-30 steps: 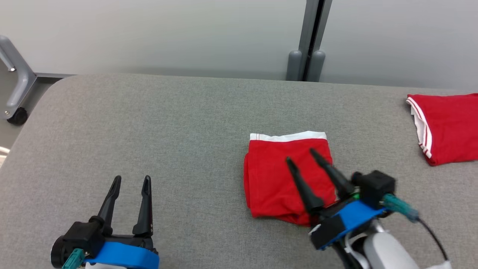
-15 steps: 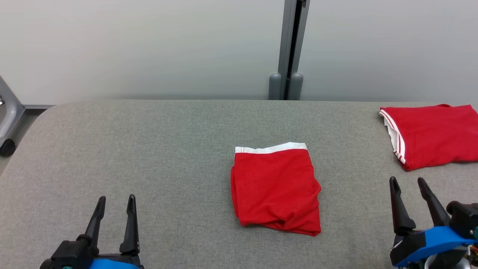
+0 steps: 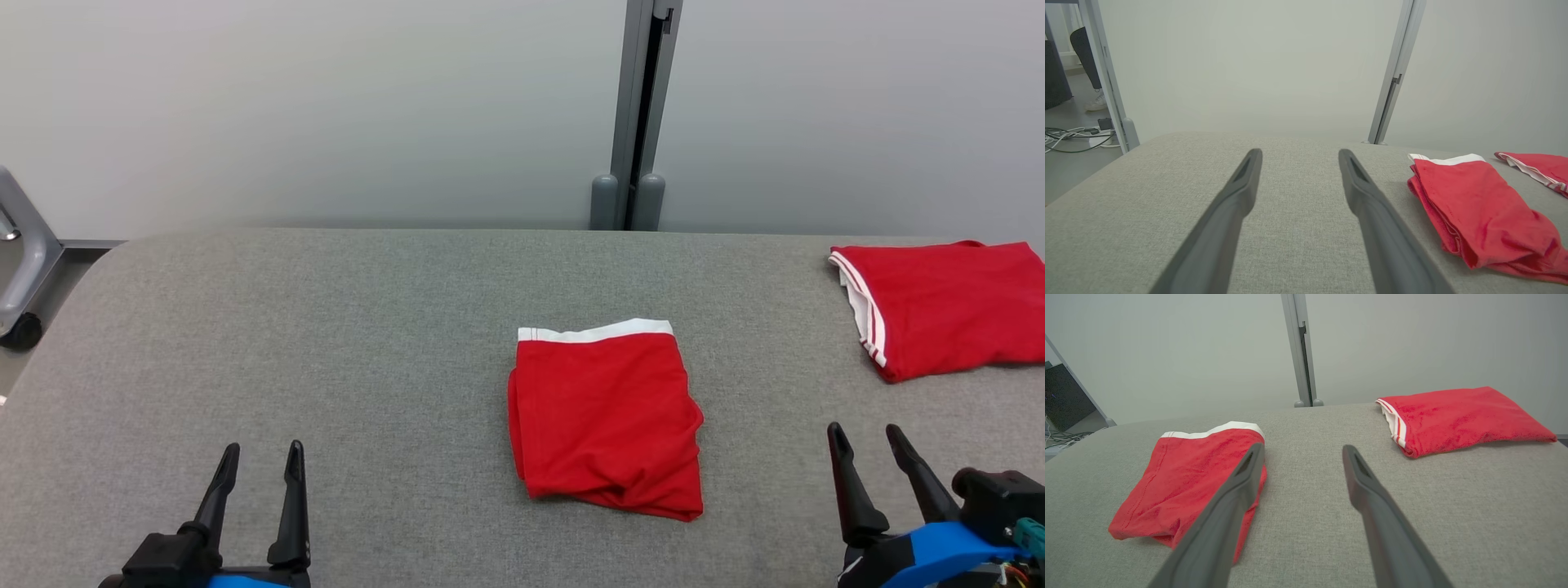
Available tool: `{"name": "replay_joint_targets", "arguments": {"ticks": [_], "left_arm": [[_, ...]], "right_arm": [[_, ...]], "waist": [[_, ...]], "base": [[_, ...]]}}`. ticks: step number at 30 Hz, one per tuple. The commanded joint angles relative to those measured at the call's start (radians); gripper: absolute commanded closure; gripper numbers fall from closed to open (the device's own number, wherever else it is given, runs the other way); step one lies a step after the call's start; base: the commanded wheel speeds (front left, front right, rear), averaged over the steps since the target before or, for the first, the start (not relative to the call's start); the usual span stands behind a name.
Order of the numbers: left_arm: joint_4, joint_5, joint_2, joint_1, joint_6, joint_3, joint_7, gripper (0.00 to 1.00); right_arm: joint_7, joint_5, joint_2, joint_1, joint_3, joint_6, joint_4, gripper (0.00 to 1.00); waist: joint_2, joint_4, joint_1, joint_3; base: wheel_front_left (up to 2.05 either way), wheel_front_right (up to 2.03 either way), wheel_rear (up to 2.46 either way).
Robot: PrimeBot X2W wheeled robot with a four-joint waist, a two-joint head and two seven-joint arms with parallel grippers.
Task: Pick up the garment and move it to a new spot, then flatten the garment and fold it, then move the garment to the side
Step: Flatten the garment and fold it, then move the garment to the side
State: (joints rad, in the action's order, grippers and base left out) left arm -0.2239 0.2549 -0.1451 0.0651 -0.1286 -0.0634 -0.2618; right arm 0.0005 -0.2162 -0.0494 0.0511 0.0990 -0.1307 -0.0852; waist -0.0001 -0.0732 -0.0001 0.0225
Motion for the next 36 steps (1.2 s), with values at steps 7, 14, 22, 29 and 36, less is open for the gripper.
{"name": "replay_joint_targets", "arguments": {"ticks": [7,14,22,29,36], "left_arm": [[-0.007,-0.004,-0.006,0.013,-0.001,-0.007,-0.004,0.0],[-0.008,0.003,-0.007,0.01,-0.001,-0.01,-0.004,0.0],[0.003,0.001,-0.005,-0.004,-0.001,-0.012,-0.004,0.0],[0.016,-0.009,-0.002,-0.027,-0.001,-0.029,-0.004,0.0],[0.032,-0.011,0.009,-0.056,-0.002,-0.036,-0.004,0.0]], "right_arm": [[-0.013,-0.004,-0.002,0.012,0.018,0.0,-0.015,0.0],[-0.011,-0.004,-0.002,-0.001,0.001,0.0,-0.024,0.0],[0.15,0.006,-0.003,-0.149,-0.07,0.0,-0.053,0.0],[0.357,-0.006,-0.003,-0.333,-0.067,0.0,-0.224,0.0],[0.364,-0.008,-0.003,-0.439,-0.034,0.0,-0.446,0.0]], "waist": [[0.0001,0.005,0.0001,0.005],[0.0001,0.004,0.0001,0.004],[0.0001,-0.012,0.0001,-0.015],[0.0001,-0.062,0.0001,-0.054],[0.0001,-0.119,0.0001,-0.113]], "base": [[0.0,0.0,0.0],[0.0,0.0,0.0],[0.0,0.0,0.0],[0.0,0.0,0.0],[0.0,0.0,0.0]]}}
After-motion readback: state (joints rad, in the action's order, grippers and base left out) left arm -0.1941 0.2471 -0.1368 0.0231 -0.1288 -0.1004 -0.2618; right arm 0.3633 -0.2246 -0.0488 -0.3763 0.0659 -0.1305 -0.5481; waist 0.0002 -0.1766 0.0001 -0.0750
